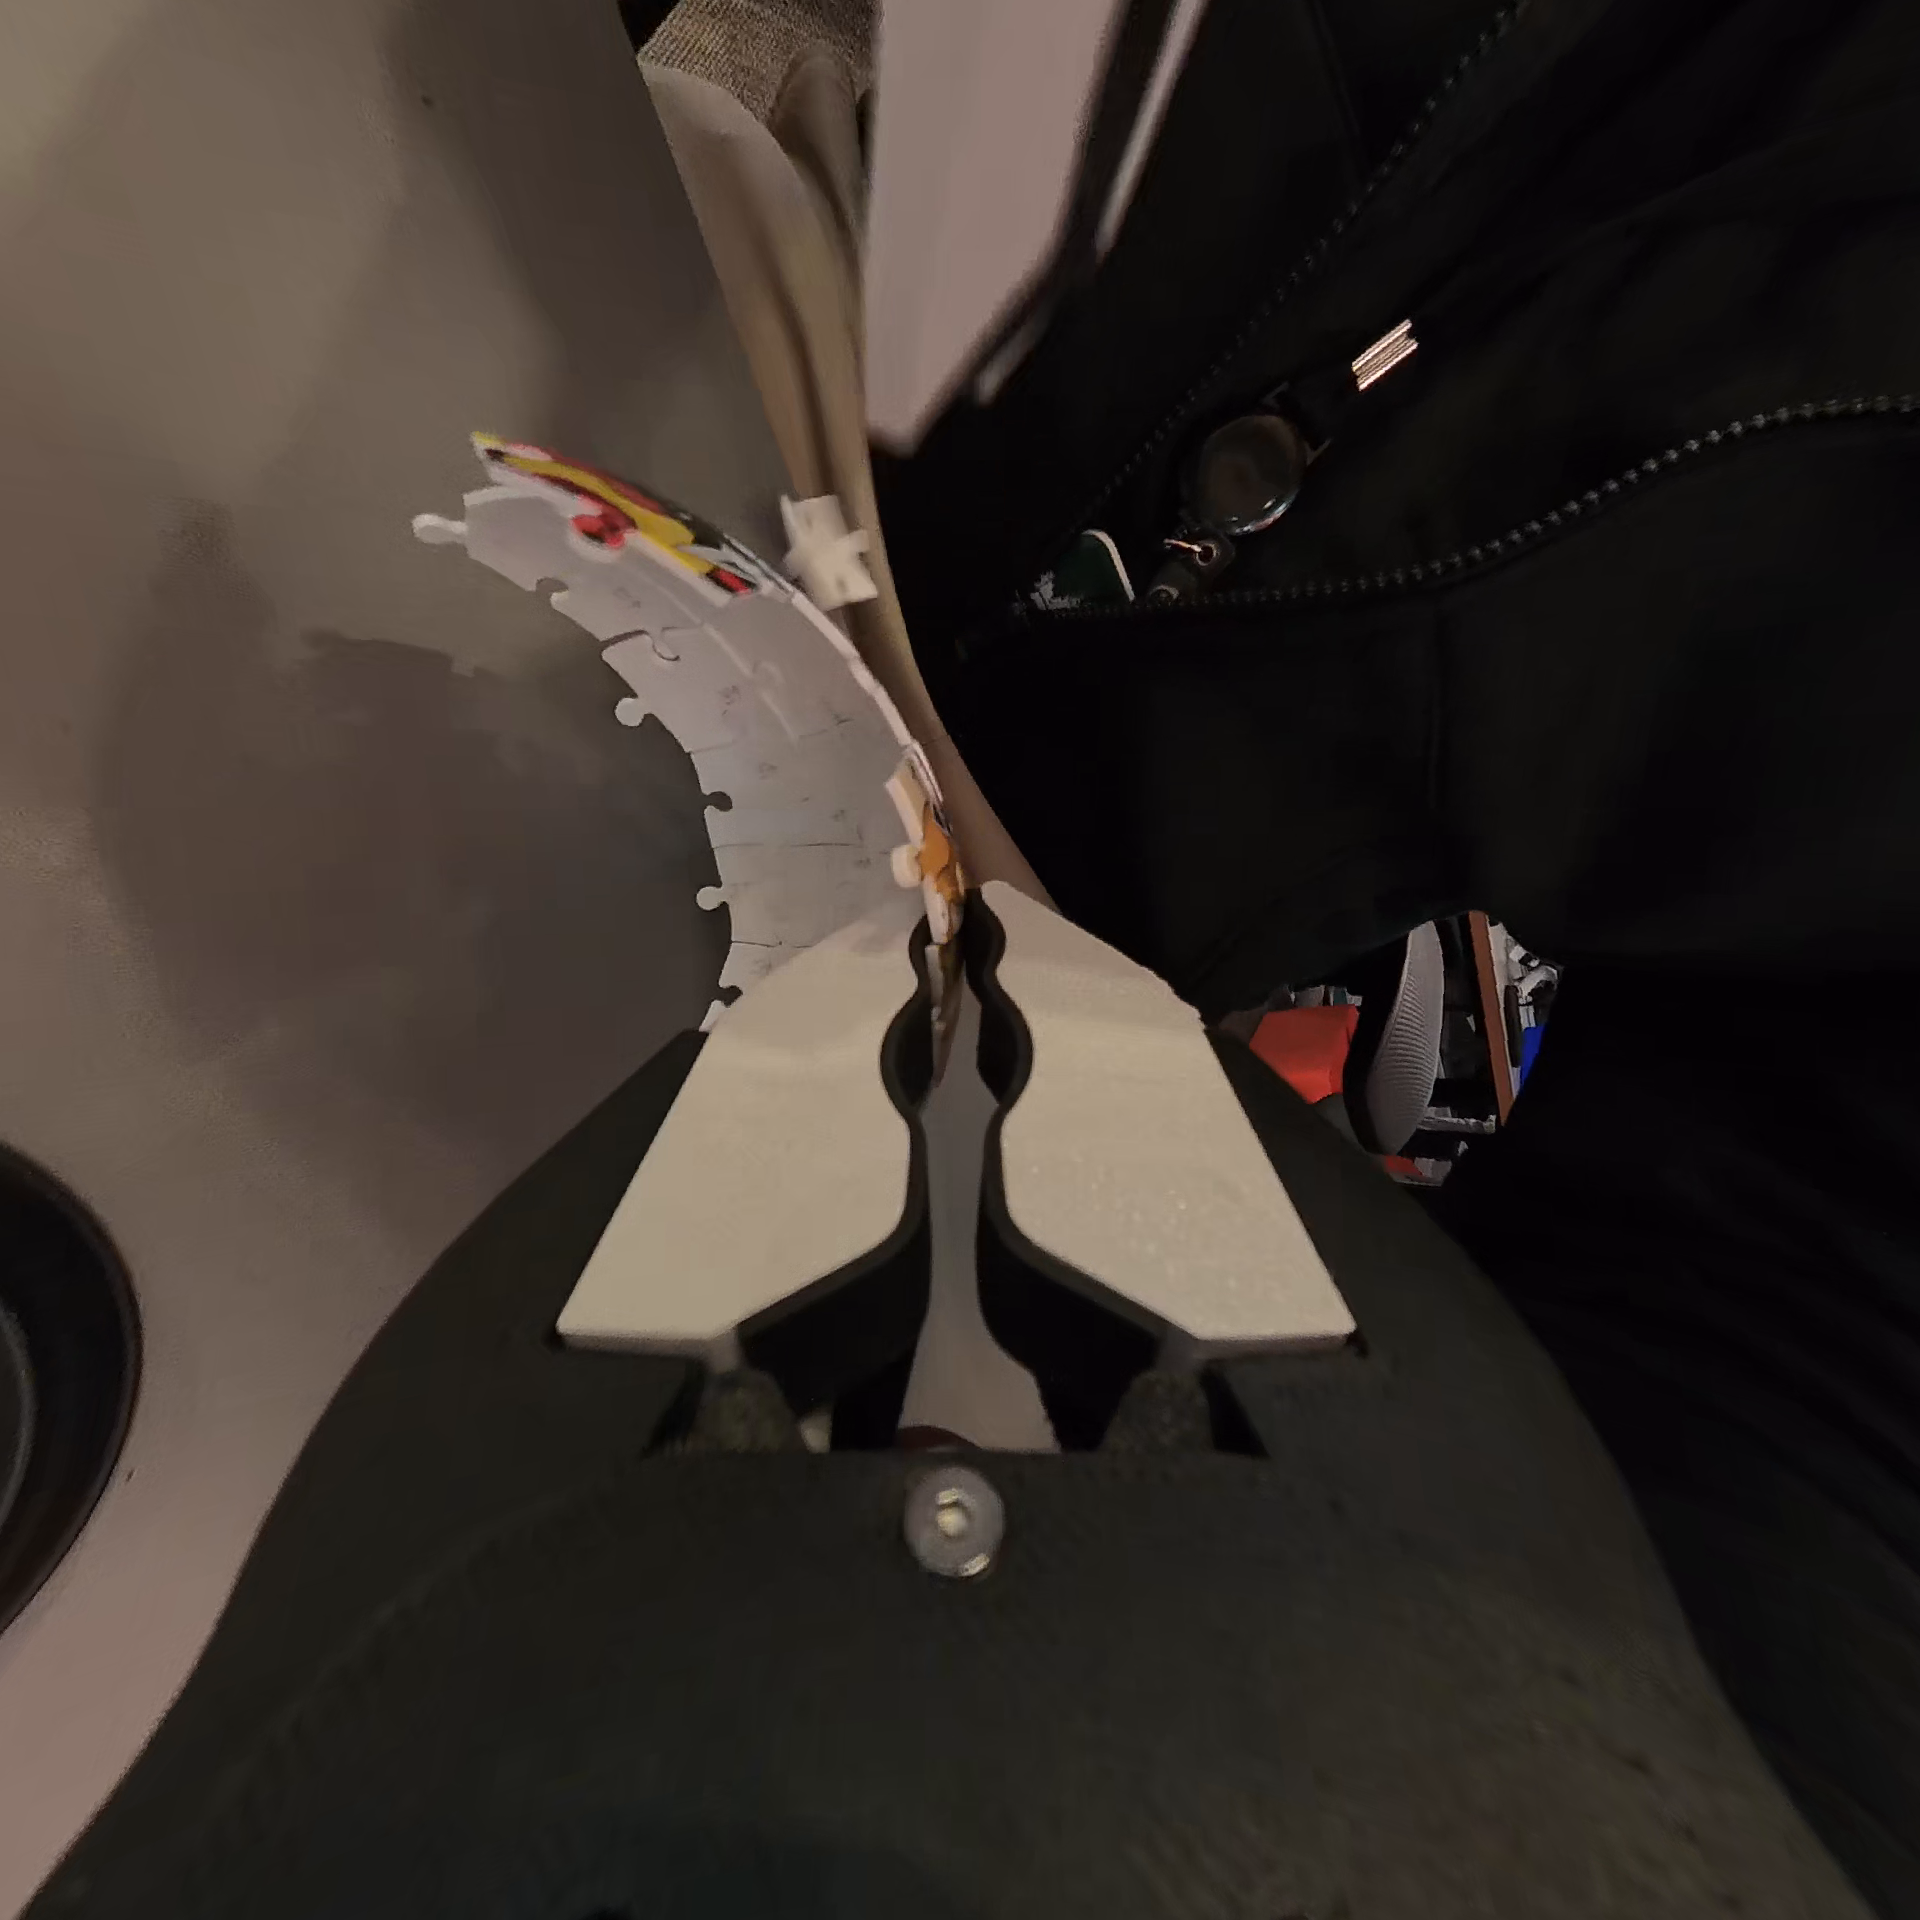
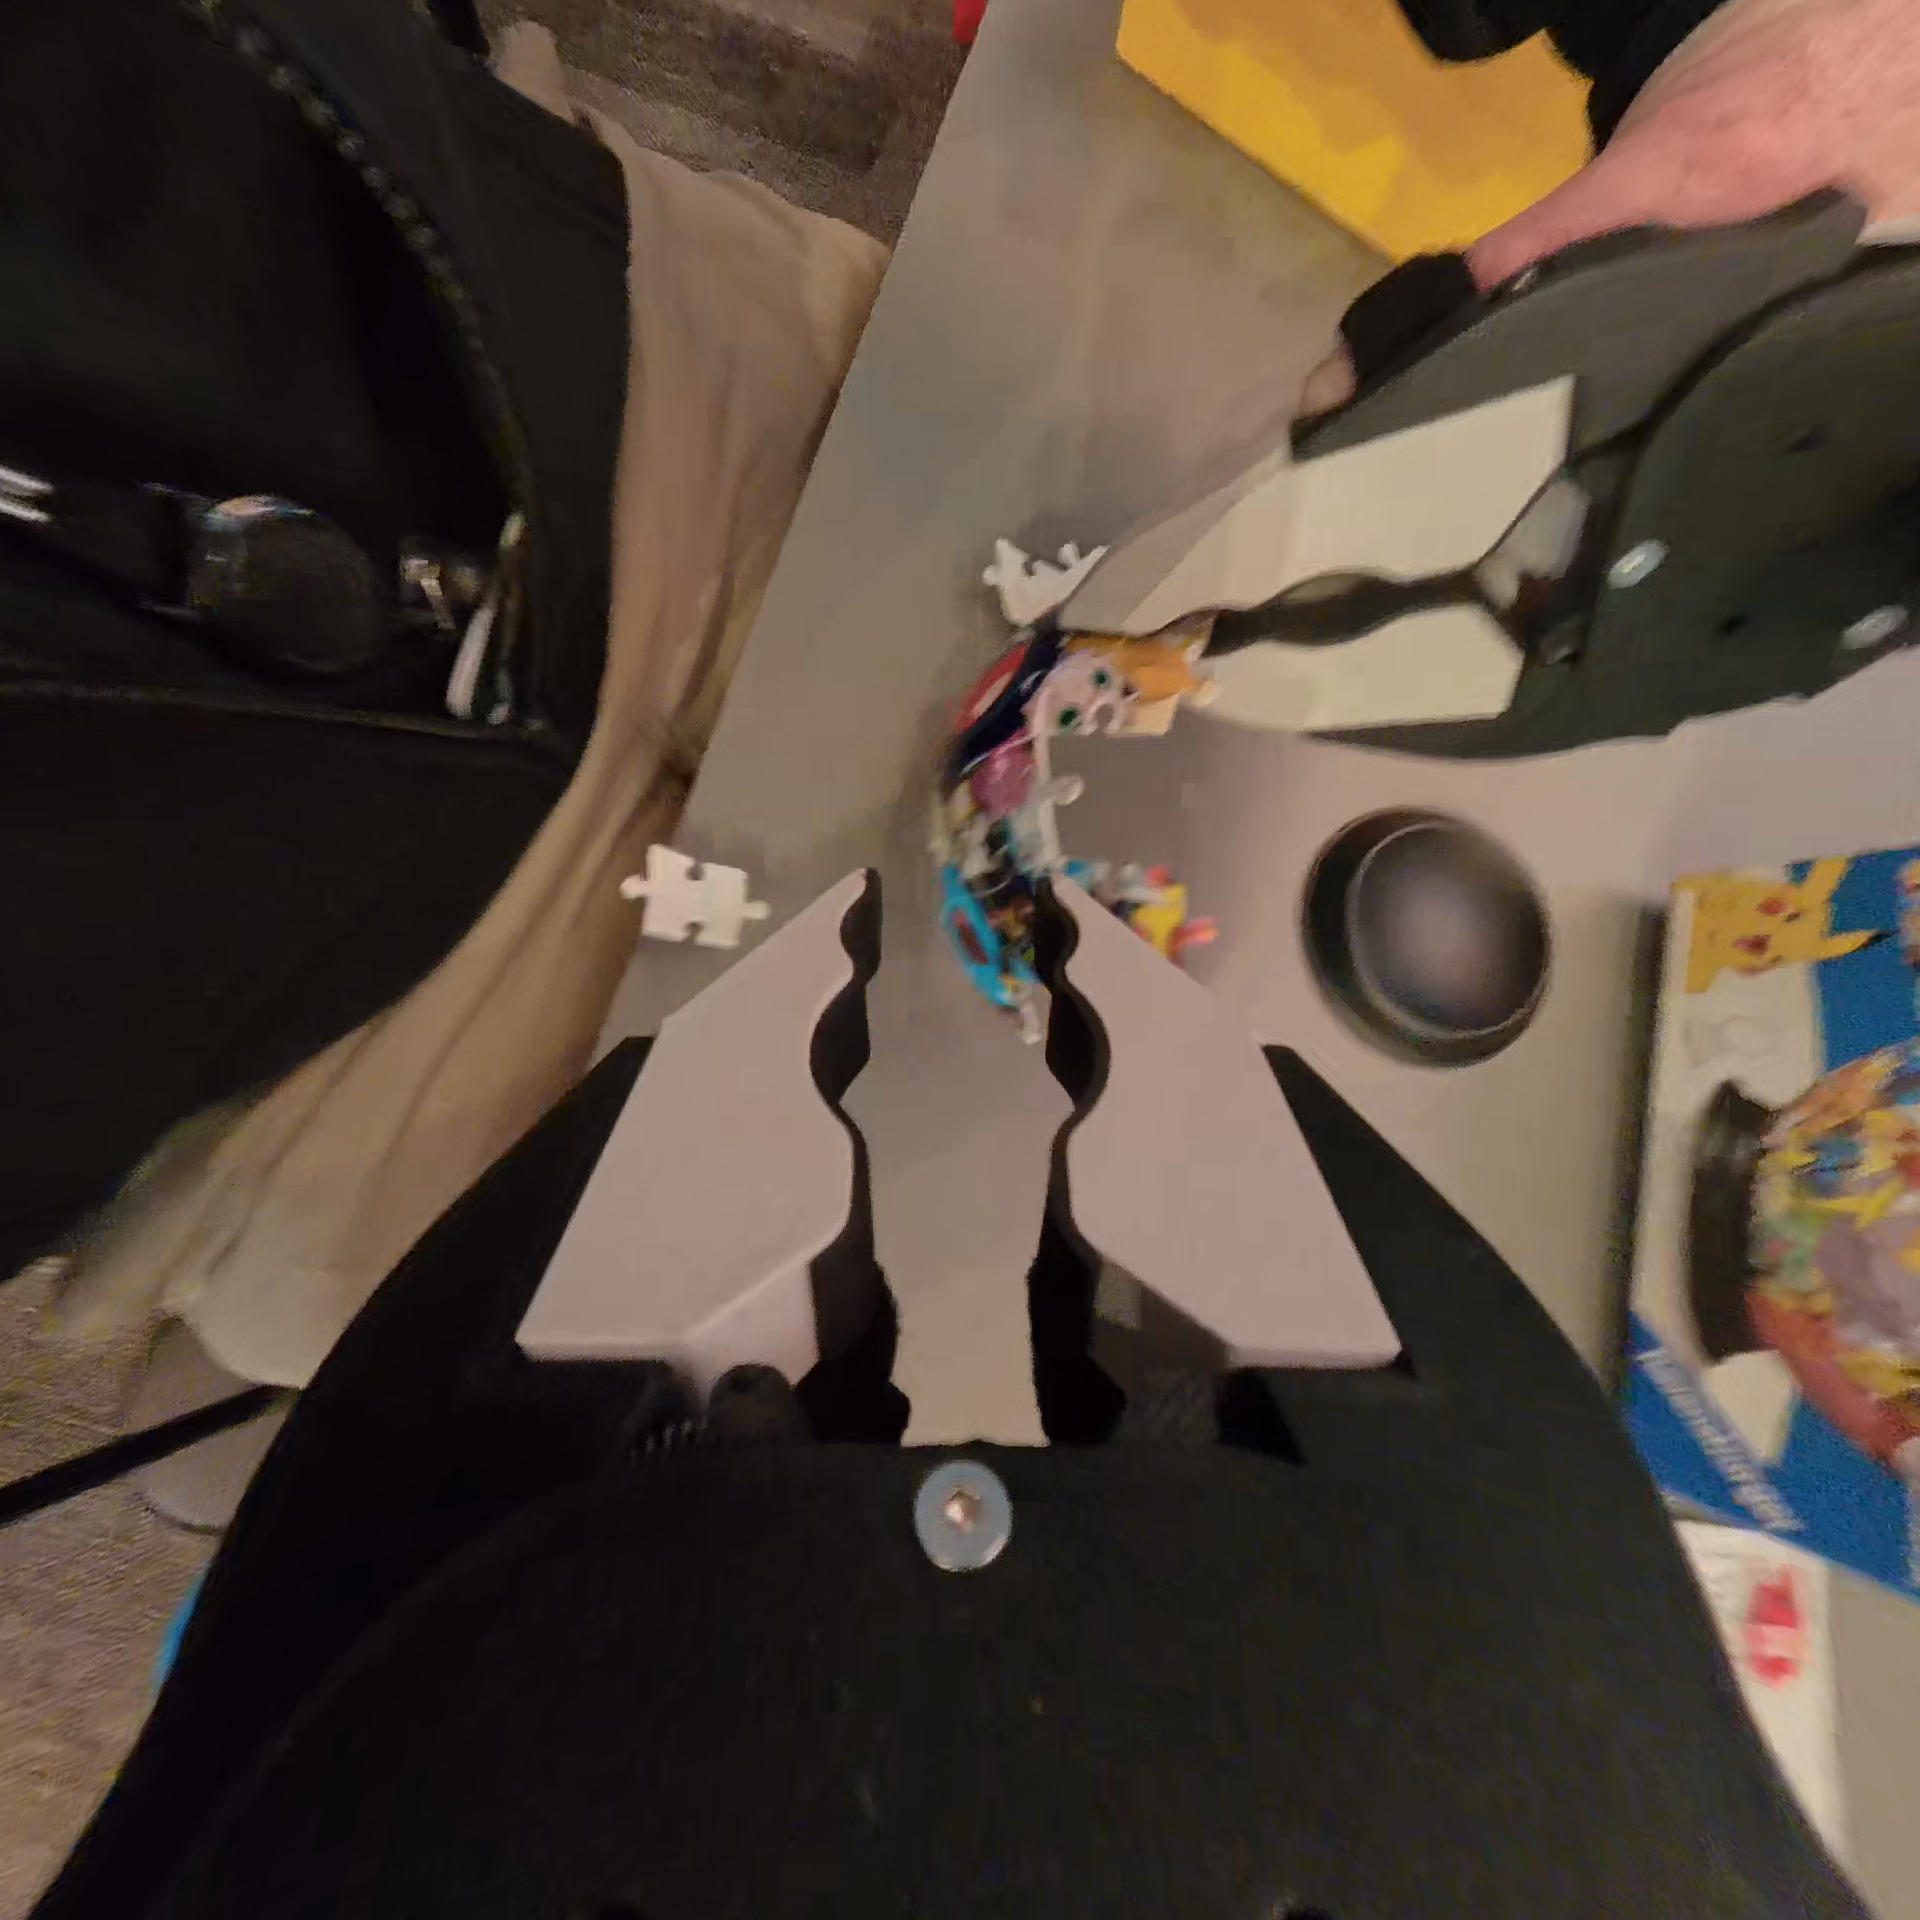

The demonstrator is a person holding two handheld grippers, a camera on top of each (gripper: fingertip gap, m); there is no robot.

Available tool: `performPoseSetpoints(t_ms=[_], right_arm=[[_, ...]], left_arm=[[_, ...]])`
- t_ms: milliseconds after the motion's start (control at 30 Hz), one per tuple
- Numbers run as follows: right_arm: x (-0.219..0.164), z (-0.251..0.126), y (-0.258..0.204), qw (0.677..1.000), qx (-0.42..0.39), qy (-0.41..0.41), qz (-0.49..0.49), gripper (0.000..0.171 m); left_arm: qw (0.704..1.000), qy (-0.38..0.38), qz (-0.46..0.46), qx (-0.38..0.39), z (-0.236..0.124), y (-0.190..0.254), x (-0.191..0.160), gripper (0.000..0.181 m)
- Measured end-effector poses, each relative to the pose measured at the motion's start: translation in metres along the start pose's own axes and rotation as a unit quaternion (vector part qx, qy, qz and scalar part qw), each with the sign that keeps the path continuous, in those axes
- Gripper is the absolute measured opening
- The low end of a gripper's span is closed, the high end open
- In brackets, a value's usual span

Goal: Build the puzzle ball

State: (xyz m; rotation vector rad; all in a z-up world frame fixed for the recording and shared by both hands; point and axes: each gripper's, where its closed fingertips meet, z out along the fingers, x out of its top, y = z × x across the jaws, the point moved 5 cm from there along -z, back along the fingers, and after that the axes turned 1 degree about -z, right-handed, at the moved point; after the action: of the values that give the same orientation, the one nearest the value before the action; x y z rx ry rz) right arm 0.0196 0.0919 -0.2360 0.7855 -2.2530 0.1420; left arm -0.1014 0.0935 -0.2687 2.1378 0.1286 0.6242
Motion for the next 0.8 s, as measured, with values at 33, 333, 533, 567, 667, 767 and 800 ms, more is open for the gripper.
performPoseSetpoints(t_ms=[33,333,533,567,667,767,800], right_arm=[[-0.004,0.000,-0.008,1.000,0.008,0.007,0.022,0.031],[-0.033,0.081,-0.087,0.995,0.056,-0.028,0.079,0.033],[-0.043,0.085,-0.082,0.998,0.005,-0.026,0.063,0.029],[-0.044,0.084,-0.081,0.998,-0.004,-0.028,0.053,0.029],[-0.043,0.080,-0.081,0.999,-0.019,-0.017,0.036,0.028],[-0.044,0.075,-0.083,0.999,-0.031,-0.019,0.014,0.028],[-0.045,0.075,-0.083,0.999,-0.035,-0.022,0.003,0.028]], left_arm=[[1.000,0.000,0.001,0.000,0.000,0.000,-0.001,0.003],[1.000,0.003,-0.002,0.001,0.000,0.001,-0.002,0.003],[1.000,0.002,-0.004,0.013,0.001,0.003,-0.001,0.003],[1.000,0.002,-0.004,0.014,0.002,0.003,-0.001,0.002],[1.000,0.001,-0.003,0.015,0.002,0.003,-0.001,0.003],[1.000,-0.001,-0.003,0.018,0.002,0.003,-0.001,0.003],[1.000,-0.002,-0.003,0.018,0.002,0.003,-0.001,0.002]])
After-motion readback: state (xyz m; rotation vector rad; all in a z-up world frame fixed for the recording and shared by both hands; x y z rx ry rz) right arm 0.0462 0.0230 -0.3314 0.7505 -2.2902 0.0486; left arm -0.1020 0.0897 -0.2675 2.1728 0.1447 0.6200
